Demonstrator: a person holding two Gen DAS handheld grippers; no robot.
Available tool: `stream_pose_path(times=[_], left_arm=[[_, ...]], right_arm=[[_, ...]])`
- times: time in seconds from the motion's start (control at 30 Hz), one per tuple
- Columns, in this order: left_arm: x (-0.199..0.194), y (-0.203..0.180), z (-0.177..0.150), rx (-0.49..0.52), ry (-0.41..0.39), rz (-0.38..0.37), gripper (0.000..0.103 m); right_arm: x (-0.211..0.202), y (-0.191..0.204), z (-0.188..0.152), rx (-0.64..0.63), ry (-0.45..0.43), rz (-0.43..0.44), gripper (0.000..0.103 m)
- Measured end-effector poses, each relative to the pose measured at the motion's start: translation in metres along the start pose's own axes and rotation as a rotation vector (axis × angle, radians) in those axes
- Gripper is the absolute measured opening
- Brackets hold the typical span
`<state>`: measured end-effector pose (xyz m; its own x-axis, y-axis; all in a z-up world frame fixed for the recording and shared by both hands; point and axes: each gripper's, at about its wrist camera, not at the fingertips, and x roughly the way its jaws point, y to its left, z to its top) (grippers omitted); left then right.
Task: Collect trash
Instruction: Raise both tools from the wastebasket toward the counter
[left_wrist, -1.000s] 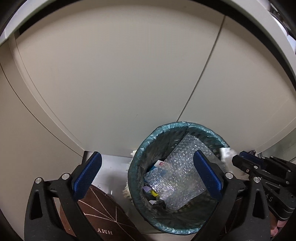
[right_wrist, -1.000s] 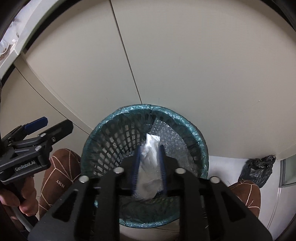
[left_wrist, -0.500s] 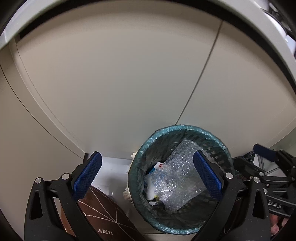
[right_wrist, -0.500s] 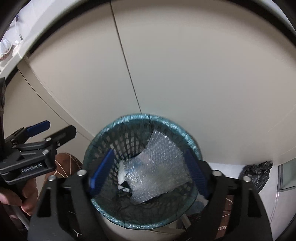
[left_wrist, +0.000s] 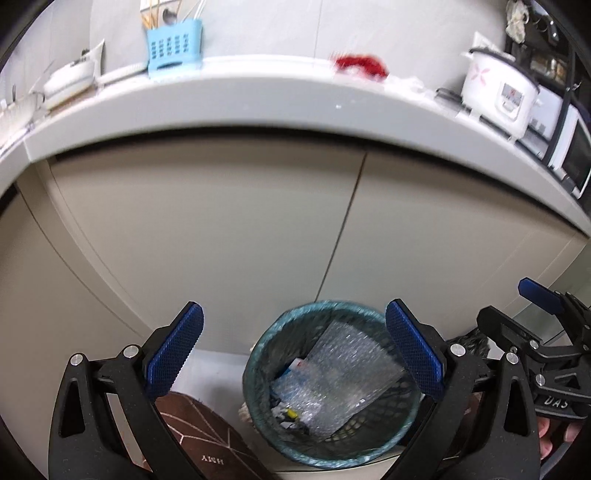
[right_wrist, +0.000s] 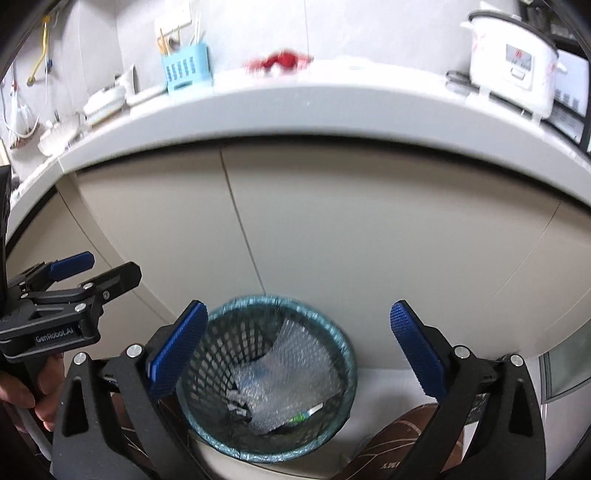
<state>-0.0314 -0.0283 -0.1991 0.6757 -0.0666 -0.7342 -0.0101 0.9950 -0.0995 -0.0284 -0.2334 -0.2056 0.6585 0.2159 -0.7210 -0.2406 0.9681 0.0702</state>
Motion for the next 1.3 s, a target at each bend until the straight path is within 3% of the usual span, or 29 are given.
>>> stream_pose_path(times=[0.53,0.7,1.07,1.3], left_arm=[[-0.064,-0.025,0.087,0.023,-0.109,-0.03,0.097],[-0.069,-0.031,0.119,0.033,-0.14,-0.019,0.097],[-0.017,-0.043,0.203,0.032,-0.089,-0.021,0.097],[0.043,-0.055,0.259,0.024,-0.016,-0.019,0.097]], right_arm=[[-0.076,-0.032,0.098,0.011,-0.196,-0.012,0.095],[-0.084,-0.044,0.129,0.007,-0.221,0.044,0.095],[-0.043,-0.066,0.195,-0.061,-0.203,0.046,0.095],[0.014,-0.087,0.245,-0.114,-0.114,0.015,0.095]])
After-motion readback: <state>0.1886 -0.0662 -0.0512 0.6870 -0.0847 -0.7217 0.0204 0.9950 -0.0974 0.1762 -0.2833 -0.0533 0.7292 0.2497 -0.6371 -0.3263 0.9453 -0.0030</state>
